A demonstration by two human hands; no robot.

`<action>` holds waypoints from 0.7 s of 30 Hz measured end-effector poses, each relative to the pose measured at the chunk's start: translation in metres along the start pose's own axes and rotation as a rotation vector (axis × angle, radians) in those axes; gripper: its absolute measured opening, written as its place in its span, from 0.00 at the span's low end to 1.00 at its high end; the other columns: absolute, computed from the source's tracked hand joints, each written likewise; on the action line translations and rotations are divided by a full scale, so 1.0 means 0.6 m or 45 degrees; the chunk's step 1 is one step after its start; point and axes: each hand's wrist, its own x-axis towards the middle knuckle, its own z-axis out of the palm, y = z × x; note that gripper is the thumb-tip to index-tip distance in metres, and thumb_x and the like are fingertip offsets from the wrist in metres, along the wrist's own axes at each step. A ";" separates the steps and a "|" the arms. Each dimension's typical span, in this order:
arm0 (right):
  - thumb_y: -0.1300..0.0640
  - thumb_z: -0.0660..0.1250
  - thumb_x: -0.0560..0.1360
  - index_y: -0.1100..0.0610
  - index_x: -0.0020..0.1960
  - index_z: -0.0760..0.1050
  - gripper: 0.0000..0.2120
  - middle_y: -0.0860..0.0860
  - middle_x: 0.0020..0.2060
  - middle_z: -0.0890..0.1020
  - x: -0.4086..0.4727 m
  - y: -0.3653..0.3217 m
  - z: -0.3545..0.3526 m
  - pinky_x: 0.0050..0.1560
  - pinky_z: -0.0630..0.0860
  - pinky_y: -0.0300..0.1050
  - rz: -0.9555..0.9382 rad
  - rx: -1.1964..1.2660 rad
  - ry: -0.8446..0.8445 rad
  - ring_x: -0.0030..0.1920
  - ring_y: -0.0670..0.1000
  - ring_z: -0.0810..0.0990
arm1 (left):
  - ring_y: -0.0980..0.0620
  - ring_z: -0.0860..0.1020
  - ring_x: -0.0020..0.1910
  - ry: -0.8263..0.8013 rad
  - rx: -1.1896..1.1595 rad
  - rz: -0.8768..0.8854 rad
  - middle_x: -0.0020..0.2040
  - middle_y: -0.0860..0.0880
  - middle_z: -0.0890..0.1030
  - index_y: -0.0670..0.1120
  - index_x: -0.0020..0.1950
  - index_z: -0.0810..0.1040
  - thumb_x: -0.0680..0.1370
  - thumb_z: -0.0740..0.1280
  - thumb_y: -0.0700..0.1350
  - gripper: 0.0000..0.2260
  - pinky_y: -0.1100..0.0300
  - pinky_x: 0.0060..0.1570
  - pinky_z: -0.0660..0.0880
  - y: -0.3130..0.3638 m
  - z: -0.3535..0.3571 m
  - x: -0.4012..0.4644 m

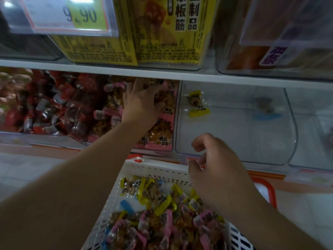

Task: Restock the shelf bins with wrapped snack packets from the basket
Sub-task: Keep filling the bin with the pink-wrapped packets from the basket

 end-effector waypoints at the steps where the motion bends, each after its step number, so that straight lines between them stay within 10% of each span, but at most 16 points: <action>1: 0.52 0.67 0.83 0.46 0.69 0.69 0.16 0.40 0.59 0.72 0.000 0.000 0.001 0.45 0.68 0.30 0.005 -0.009 -0.002 0.54 0.41 0.75 | 0.38 0.63 0.73 -0.013 0.010 0.001 0.72 0.45 0.68 0.62 0.72 0.75 0.79 0.72 0.51 0.21 0.41 0.72 0.62 0.002 0.000 -0.001; 12: 0.54 0.68 0.83 0.48 0.68 0.70 0.15 0.43 0.58 0.73 -0.001 -0.007 0.000 0.41 0.69 0.31 -0.028 -0.023 0.064 0.50 0.40 0.76 | 0.43 0.70 0.68 0.001 -0.253 0.046 0.67 0.47 0.75 0.61 0.72 0.76 0.80 0.71 0.47 0.22 0.48 0.68 0.71 -0.006 -0.050 -0.053; 16: 0.61 0.69 0.80 0.51 0.60 0.74 0.11 0.45 0.53 0.74 -0.016 -0.020 -0.002 0.41 0.69 0.32 -0.166 -0.080 0.177 0.47 0.43 0.76 | 0.53 0.74 0.60 0.031 -0.320 -0.139 0.63 0.55 0.73 0.58 0.65 0.81 0.80 0.69 0.44 0.15 0.67 0.55 0.70 -0.022 -0.114 -0.143; 21: 0.64 0.67 0.78 0.51 0.49 0.76 0.08 0.47 0.49 0.79 -0.064 -0.050 0.057 0.46 0.81 0.44 -0.274 -0.191 -0.111 0.49 0.47 0.78 | 0.44 0.74 0.65 -0.010 -0.235 -0.525 0.66 0.52 0.72 0.56 0.70 0.74 0.77 0.69 0.42 0.21 0.44 0.63 0.75 -0.072 -0.169 -0.300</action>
